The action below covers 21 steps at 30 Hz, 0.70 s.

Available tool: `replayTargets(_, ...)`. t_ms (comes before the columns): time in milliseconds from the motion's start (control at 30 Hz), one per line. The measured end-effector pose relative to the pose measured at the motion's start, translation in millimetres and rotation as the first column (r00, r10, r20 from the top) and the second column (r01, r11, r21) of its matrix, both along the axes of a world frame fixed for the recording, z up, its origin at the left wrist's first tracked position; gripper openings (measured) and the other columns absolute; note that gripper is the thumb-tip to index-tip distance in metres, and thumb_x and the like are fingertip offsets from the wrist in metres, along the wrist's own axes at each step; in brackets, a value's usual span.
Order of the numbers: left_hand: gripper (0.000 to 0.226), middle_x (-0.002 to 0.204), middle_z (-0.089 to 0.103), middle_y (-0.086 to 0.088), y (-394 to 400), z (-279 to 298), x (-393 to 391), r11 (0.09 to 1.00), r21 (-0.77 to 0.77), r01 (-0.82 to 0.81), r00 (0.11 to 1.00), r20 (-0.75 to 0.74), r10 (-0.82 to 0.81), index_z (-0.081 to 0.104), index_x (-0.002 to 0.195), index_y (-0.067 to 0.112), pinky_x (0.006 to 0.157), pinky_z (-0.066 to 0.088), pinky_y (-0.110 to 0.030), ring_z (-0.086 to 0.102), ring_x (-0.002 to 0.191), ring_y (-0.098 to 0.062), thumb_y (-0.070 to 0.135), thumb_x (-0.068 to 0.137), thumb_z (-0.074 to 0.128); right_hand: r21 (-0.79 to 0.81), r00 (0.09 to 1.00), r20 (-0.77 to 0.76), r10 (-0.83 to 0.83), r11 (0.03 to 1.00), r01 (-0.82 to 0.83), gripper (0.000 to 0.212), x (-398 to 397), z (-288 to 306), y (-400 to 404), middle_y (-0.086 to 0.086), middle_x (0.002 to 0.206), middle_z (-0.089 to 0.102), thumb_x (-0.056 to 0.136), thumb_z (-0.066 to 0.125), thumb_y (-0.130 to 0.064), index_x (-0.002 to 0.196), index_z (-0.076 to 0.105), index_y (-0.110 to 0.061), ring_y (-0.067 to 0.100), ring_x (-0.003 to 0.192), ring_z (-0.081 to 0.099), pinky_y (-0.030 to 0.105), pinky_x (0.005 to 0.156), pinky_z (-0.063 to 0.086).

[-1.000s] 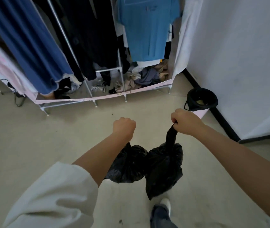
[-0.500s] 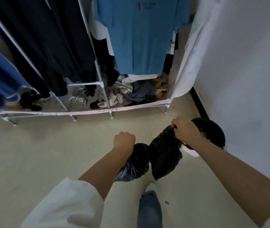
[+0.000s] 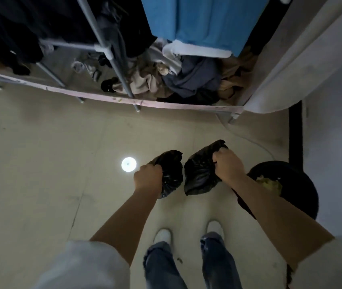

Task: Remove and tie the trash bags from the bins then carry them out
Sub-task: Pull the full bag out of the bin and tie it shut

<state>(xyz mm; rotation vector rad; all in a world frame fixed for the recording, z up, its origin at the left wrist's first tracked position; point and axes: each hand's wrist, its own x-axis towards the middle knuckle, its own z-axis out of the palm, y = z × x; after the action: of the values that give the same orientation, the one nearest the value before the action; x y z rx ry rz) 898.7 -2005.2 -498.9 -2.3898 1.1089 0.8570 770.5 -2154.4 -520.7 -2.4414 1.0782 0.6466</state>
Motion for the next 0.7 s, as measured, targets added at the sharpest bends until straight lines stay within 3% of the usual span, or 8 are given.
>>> replayTargets(200, 0.040, 0.126, 0.052, -0.011, -27, -97, -12, 0.993, 0.074, -0.096, 0.995, -0.001, 0.096, 0.044, 0.128, 0.008, 0.091, 0.046, -0.032, 0.050, 0.118, -0.025, 0.012, 0.089, 0.052, 0.039, 0.997, -0.002, 0.073, 0.997, -0.073, 0.026, 0, -114, -25, 0.015, 0.118, 0.051, 0.087, 0.044, 0.002, 0.109, 0.057, -0.002, 0.030, 0.112, 0.047, 0.036, 0.086, 0.045)
replayTargets(333, 0.039, 0.128, 0.050, -0.010, -18, -141, -18, 0.988, 0.124, -0.091, 0.996, 0.028, 0.088, 0.042, 0.129, 0.009, 0.091, 0.045, -0.031, 0.048, 0.120, -0.025, 0.012, 0.091, 0.049, 0.033, 0.992, 0.021, 0.128, 0.991, -0.128, 0.025, -3, -154, -22, 0.015, 0.116, 0.052, 0.087, 0.044, 0.003, 0.108, 0.057, -0.001, 0.029, 0.110, 0.048, 0.035, 0.083, 0.045)
replayTargets(567, 0.041, 0.132, 0.045, -0.011, -12, -149, -51, 0.993, 0.116, -0.024, 0.999, 0.042, 0.020, 0.040, 0.129, 0.008, 0.096, 0.041, -0.032, 0.043, 0.124, -0.027, 0.012, 0.089, 0.050, 0.040, 0.981, 0.098, 0.168, 0.984, -0.173, 0.034, -41, -158, -11, 0.014, 0.127, 0.046, 0.091, 0.043, -0.006, 0.124, 0.050, -0.005, 0.029, 0.120, 0.042, 0.035, 0.095, 0.041)
replayTargets(700, 0.047, 0.136, 0.040, -0.012, -20, -126, -94, 0.994, 0.063, 0.088, 0.996, 0.022, -0.089, 0.037, 0.133, 0.008, 0.099, 0.040, -0.036, 0.038, 0.128, -0.028, 0.015, 0.089, 0.052, 0.052, 0.995, 0.075, 0.058, 0.997, -0.062, 0.034, -101, -136, -11, 0.016, 0.129, 0.047, 0.091, 0.040, -0.006, 0.123, 0.051, -0.004, 0.030, 0.121, 0.041, 0.035, 0.096, 0.039)
